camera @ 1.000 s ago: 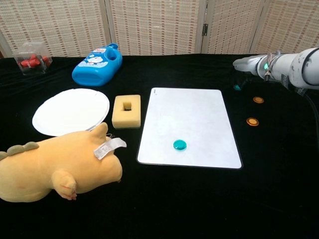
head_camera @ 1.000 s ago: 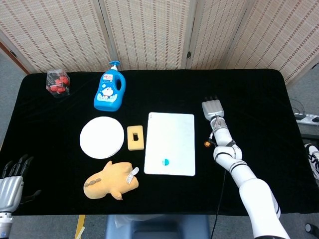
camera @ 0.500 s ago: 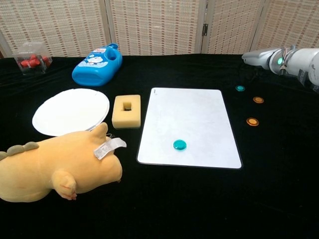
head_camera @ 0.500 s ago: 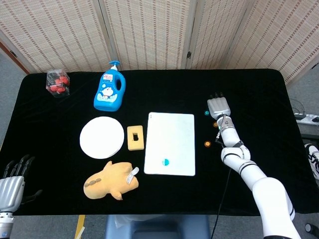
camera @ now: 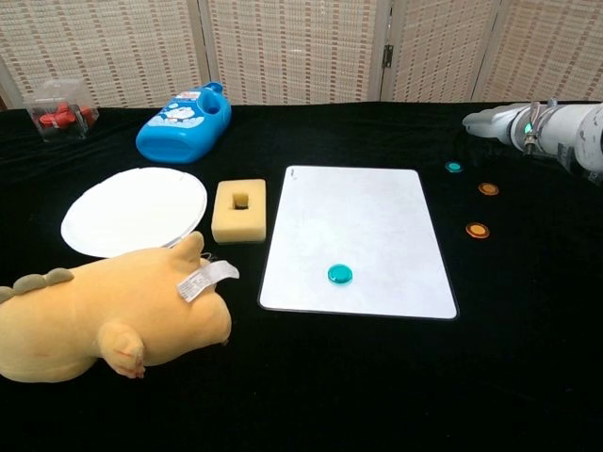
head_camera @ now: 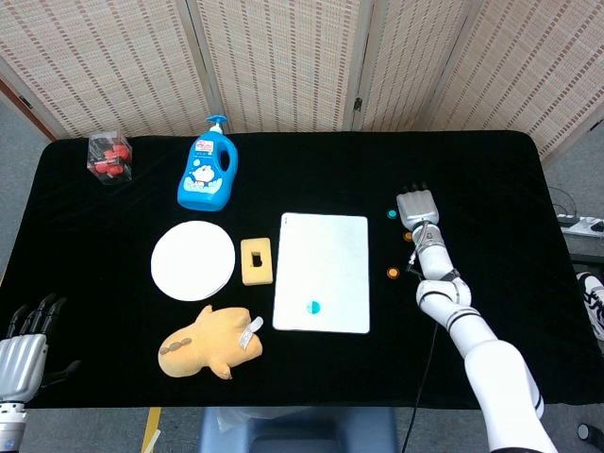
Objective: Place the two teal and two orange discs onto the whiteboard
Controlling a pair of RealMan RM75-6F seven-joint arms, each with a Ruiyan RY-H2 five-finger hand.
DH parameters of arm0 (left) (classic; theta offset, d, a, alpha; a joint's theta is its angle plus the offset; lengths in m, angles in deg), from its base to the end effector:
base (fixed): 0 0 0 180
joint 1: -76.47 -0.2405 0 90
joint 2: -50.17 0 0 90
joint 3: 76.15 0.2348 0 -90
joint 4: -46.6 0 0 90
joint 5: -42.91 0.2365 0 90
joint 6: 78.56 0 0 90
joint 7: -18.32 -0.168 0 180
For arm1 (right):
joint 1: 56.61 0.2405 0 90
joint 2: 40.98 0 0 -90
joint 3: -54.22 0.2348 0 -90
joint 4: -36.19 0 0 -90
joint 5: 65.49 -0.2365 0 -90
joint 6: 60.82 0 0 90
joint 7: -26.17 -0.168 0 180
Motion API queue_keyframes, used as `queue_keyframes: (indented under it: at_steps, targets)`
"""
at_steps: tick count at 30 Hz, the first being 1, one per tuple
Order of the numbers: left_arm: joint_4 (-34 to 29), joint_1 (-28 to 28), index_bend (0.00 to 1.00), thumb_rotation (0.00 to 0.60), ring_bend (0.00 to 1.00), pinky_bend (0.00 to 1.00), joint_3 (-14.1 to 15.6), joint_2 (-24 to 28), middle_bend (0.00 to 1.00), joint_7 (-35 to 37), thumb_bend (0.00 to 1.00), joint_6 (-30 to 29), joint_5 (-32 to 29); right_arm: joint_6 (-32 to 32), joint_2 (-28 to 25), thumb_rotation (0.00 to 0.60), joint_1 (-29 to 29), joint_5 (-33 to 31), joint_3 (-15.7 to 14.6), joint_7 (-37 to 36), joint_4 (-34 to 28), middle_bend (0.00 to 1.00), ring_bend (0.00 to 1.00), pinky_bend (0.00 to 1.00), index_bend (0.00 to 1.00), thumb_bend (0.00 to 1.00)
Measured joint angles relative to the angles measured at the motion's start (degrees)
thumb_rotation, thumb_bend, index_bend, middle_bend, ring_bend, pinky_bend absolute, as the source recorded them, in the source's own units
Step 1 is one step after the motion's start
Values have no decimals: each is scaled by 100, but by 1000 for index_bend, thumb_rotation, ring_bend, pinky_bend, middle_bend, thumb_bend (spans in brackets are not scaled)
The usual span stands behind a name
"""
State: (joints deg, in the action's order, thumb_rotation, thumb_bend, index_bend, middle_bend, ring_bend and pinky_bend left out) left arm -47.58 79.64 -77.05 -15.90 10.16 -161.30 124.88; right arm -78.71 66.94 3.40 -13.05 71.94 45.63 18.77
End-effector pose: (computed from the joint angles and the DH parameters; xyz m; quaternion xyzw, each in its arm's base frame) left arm -0.3127 0.1866 0.1034 -0.6000 -0.4111 -0.3218 0.6062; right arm -0.2278 -0.5267 -0.0195 0.7150 -0.3873 0.1474 0.5631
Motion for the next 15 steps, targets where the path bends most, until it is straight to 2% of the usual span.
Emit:
queue_keyframes:
  at_steps: [8,15]
  targets:
    - [33,-5,40,600,168,0,5,-19,64,34,199,11,-14,-62,-59,592,-27,172,-45,-102,-216,154,53,0,352,815]
    - [58,-14,40,600,168,0,9,-27,64,78,199,-2,-4,-195,-238,591,-107,351,-123,-207,-707,153,46,0,379,816]
